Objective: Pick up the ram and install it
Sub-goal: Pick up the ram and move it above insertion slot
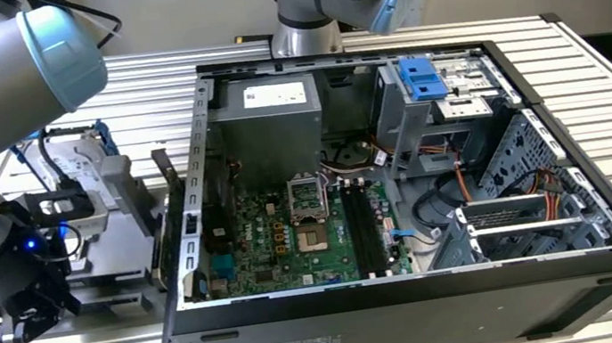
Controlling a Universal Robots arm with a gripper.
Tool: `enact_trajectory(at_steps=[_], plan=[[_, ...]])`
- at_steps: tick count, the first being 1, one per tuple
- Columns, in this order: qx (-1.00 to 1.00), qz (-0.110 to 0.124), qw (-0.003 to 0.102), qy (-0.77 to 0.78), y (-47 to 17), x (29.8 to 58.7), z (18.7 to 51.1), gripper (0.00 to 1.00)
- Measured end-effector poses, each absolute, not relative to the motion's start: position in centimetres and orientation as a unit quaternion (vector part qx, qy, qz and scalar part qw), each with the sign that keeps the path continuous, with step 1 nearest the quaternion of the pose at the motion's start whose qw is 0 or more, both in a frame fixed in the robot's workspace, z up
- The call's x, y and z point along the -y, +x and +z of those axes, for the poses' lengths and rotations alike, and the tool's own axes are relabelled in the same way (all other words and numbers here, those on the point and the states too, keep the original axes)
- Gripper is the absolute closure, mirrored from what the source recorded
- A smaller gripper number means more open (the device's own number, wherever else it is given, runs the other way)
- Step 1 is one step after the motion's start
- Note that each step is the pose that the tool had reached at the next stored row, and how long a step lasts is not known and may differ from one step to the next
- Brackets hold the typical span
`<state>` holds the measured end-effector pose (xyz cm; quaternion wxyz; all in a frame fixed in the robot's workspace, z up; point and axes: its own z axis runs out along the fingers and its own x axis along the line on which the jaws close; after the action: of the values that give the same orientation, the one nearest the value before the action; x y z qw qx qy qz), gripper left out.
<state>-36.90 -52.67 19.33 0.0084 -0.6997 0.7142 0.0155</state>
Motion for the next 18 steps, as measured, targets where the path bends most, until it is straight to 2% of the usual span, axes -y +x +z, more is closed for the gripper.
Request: enact_trajectory(at_steps=[18], plan=[[-0.714, 0.016, 0.008, -0.7, -36.9, 52.7, 20.7, 1.0]])
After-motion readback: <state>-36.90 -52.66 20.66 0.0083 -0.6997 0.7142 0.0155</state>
